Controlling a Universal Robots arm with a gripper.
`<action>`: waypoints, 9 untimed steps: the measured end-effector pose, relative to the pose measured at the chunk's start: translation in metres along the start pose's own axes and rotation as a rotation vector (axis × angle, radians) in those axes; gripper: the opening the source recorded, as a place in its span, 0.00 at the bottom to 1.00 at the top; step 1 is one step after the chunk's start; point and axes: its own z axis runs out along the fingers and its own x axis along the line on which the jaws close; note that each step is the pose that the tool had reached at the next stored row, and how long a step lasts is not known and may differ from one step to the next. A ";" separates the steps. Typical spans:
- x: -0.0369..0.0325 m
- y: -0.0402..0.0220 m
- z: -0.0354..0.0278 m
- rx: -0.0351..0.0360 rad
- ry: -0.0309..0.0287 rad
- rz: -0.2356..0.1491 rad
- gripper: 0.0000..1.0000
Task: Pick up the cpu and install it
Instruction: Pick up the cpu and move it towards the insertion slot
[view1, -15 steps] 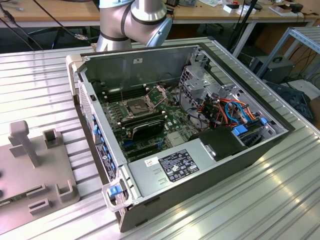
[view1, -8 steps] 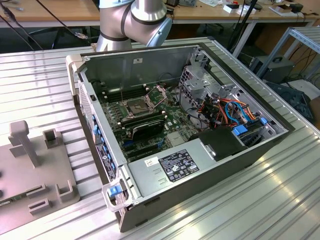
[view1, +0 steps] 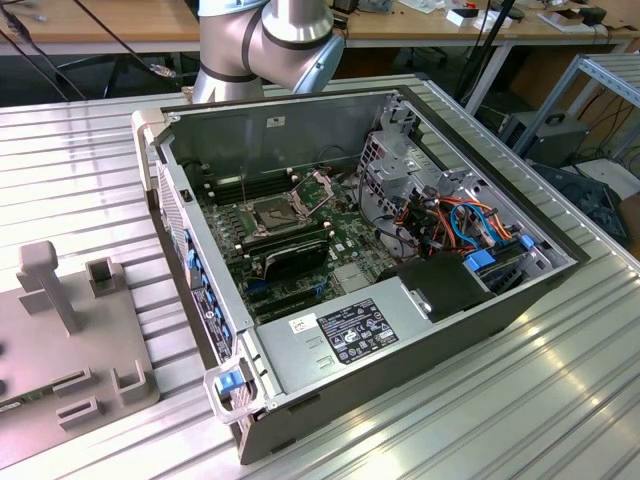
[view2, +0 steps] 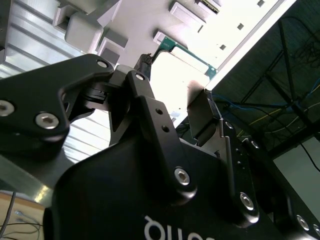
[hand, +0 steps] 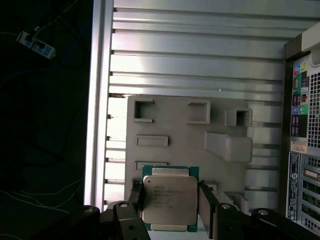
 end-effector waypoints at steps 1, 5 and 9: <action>0.0000 0.0000 -0.0001 0.0000 0.0000 0.000 0.54; 0.0000 0.0000 -0.0002 0.0001 0.0000 0.000 0.54; -0.0026 -0.0001 -0.0003 0.0000 0.0001 0.000 0.54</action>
